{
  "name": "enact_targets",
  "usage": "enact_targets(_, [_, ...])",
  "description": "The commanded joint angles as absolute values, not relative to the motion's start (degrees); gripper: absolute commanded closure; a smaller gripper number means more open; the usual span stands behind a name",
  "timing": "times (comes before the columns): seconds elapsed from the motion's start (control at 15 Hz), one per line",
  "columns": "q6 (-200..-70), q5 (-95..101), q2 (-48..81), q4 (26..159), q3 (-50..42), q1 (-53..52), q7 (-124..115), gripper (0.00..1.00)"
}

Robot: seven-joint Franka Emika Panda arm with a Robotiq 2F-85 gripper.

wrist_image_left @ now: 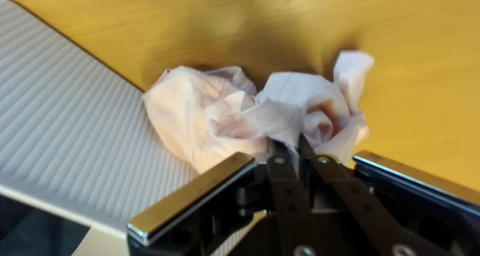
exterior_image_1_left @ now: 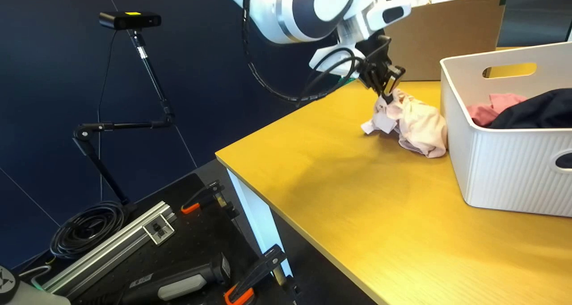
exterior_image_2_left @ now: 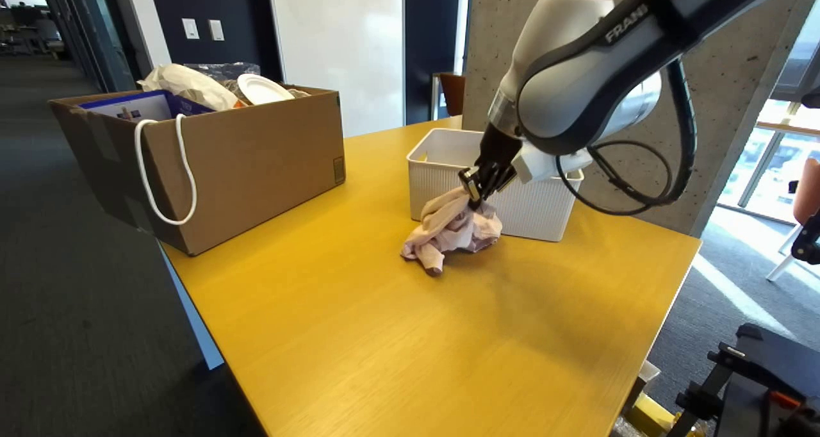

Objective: Put the clothes in the basket

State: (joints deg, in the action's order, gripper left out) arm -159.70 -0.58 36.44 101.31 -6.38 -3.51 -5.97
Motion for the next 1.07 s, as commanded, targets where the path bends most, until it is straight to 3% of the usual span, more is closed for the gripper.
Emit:
enact_targets(0.0, [-162.7,1.8,24.8,109.3,-10.7,-5.6,-11.5,0.98])
enact_targets(0.6, [-158.7,1.6,8.0,103.8,-18.0,-3.2,-18.8,0.98])
enact_targets(0.87, [-150.8,-0.2,6.8,92.6,-20.5,-0.9,-19.4,0.98])
enact_targets(1.0, [-146.7,-2.3,10.1,85.9,-17.3,4.9,-18.0,0.98])
